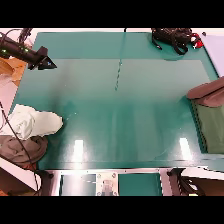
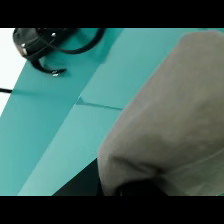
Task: Fold the shirts.
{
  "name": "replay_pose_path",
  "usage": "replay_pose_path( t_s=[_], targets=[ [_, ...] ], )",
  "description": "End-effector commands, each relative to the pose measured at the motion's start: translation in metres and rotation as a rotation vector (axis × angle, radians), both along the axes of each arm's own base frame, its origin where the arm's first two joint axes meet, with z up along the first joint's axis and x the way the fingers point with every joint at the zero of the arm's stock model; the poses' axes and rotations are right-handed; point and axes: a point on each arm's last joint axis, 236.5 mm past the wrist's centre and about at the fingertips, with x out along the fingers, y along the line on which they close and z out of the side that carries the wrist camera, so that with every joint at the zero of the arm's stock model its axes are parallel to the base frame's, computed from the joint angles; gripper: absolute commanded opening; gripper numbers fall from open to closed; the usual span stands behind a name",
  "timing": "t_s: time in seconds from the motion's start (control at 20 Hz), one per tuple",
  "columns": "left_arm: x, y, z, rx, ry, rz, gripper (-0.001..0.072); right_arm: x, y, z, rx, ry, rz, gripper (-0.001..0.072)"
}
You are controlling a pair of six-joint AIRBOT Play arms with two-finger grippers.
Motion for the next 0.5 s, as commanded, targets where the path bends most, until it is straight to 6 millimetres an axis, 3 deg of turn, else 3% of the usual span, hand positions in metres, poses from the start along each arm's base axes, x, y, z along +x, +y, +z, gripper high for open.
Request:
replay_pose_path(
  t_s=[0.0,0.2,0.45],
  targets=[
    [-0.002,0.000,0.000,-0.004,0.014,0.004,0.0019,0.002,-0.013,0.004,0.025,-0.036,-0.073,0.0024],
    [-0.002,0.000,0.000,-0.004,0.014,0.005,0.0019,0.032,-0.027,0.034,0.080,-0.239,-0.128,0.0024],
    [-0.001,0.000,0.000,-0.010,0.027,0.026,0.0019,0.044,-0.028,0.023,0.125,-0.269,-0.100,0.0024]
  ],
)
